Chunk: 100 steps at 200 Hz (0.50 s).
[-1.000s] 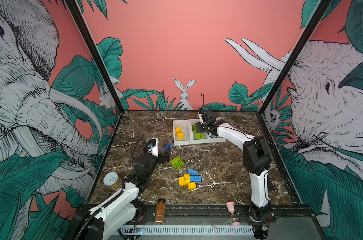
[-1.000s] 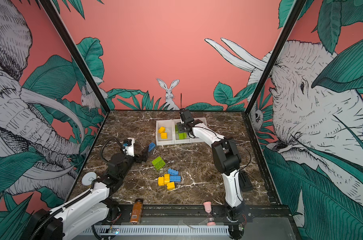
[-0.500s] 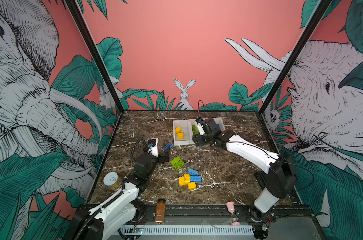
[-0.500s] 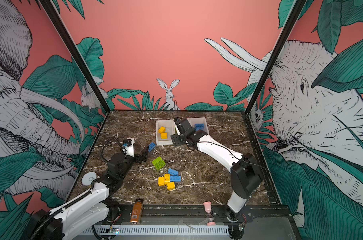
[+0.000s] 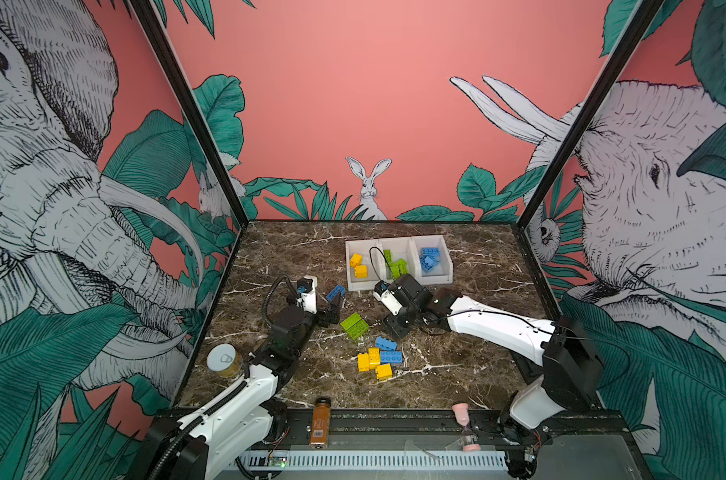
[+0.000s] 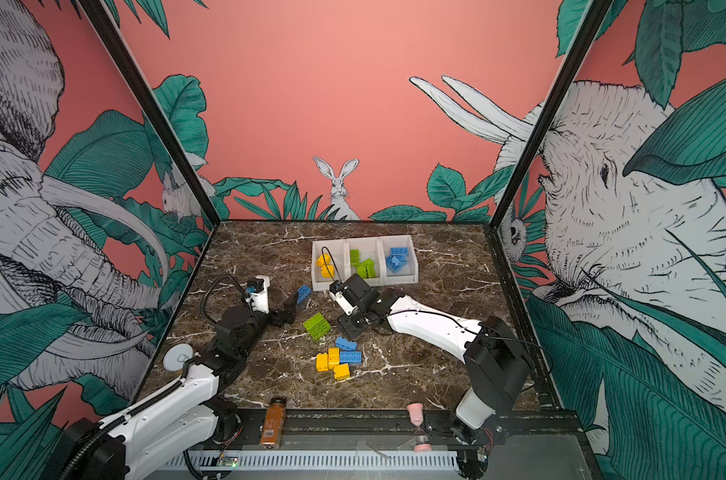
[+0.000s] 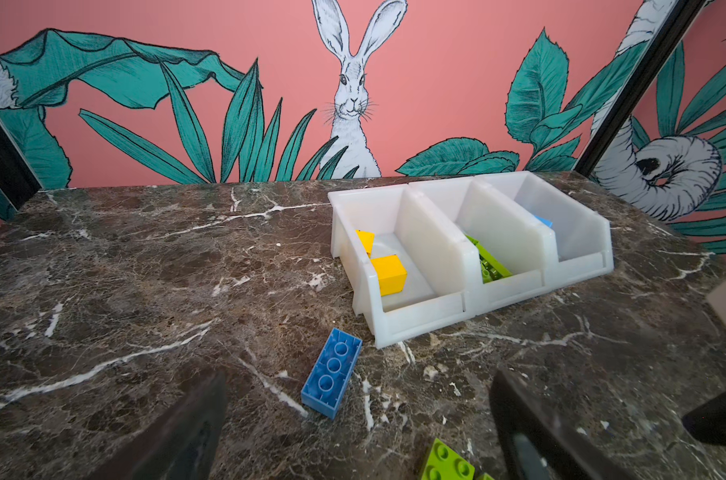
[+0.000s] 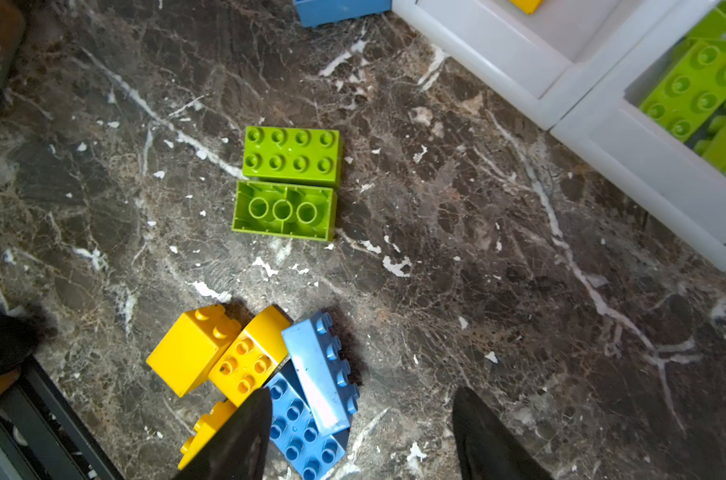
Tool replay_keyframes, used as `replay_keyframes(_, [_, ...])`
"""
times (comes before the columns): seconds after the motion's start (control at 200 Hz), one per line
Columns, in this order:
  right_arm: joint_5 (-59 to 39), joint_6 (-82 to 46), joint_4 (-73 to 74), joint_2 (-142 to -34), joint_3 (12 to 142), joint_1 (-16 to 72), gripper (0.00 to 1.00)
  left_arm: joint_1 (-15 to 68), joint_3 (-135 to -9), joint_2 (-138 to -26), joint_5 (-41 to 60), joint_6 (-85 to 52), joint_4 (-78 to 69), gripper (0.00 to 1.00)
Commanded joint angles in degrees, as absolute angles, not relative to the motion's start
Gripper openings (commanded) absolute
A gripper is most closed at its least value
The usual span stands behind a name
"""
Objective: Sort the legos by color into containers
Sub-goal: 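Move the right gripper to the pile and grasp a light-blue brick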
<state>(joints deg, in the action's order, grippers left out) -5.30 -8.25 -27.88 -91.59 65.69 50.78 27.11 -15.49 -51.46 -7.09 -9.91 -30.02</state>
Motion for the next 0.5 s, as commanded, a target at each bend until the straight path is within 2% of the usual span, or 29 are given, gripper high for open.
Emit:
replay_keyframes(0.0, [-7.5,-5.0,-28.2,-93.7,65.2,52.1,0.67,27.1,-15.7,-51.0,-5.9,-10.2,-31.2,0.99])
replay_keyframes(0.495, [-9.9,-3.0,-29.0,-102.1,66.7,53.8,0.64,27.1,-15.6,-51.5,-6.2,-9.9,-31.4,0.99])
